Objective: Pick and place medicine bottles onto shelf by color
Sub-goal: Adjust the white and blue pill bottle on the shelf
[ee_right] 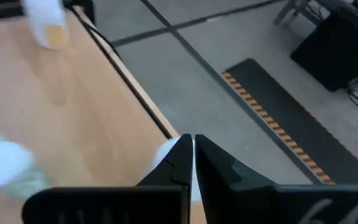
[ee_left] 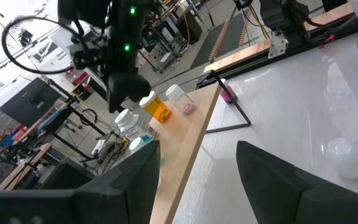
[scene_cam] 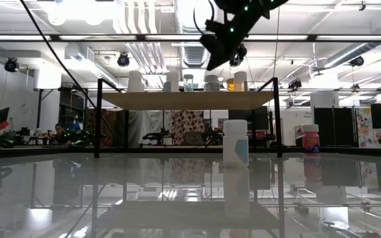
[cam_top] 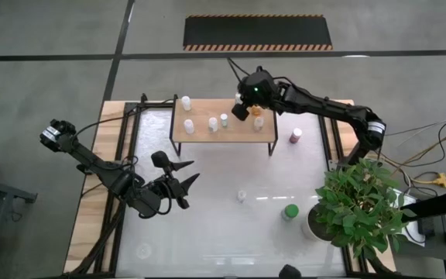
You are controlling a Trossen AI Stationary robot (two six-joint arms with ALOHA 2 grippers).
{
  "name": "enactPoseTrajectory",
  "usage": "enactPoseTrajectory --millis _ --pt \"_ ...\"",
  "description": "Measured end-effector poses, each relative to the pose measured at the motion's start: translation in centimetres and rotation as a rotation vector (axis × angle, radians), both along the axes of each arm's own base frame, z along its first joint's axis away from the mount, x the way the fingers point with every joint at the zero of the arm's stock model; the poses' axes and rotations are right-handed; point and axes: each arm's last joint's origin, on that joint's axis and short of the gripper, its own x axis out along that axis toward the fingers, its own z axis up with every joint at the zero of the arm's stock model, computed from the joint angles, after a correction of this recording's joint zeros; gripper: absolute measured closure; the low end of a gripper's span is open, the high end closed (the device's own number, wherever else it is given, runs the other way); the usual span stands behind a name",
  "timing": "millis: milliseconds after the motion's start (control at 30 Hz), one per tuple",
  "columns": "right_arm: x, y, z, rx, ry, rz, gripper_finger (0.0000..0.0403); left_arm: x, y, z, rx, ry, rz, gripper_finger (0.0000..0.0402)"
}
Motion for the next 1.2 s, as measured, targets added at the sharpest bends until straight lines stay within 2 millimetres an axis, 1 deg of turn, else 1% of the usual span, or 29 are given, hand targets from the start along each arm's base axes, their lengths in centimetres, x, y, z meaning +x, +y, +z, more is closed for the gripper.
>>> enactPoseTrajectory --millis 167,367,533,700,800,867,967,1033,1200 --pt "0.4 -1.2 -1.3 0.016 0.031 -0.013 0.0394 0.0 0.0 0.0 0.0 0.0 0.0 0.0207" --pt "0.8 -0.9 -1.5 0.09 -0.001 0.145 0.0394 0.0 0.0 0.0 0.0 0.001 0.0 0.0207" --pt "0.3 -0.5 -1.0 0.077 0.026 0.2 0.0394 0.0 0.0 0.0 0.002 0.002 0.0 0.0207" --pt "-0.4 0.0 0.2 0.072 -0.003 0.198 0.0394 0.0 0.0 0.0 0.003 0.002 0.0 0.0207" --pt "-0.7 0.7 1.2 0.111 -0.048 0.237 0.0394 0.0 0.0 0.0 0.003 0.003 0.0 0.0207" --pt "-0.7 1.5 1.3 0.158 -0.062 0.29 0.0394 0.0 0.0 0.0 0.003 0.003 0.0 0.0207" --pt "-0.4 2.5 0.8 0.202 -0.029 0.317 0.0394 0.0 0.0 0.0 0.004 0.003 0.0 0.0207" --pt "-0.3 2.8 0.3 0.221 0.004 0.32 0.0394 0.0 0.0 0.0 0.004 0.003 -0.001 0.0207" --pt "0.1 2.4 -1.1 0.205 0.074 0.243 0.0394 0.0 0.0 0.0 0.004 0.003 0.0 0.0207"
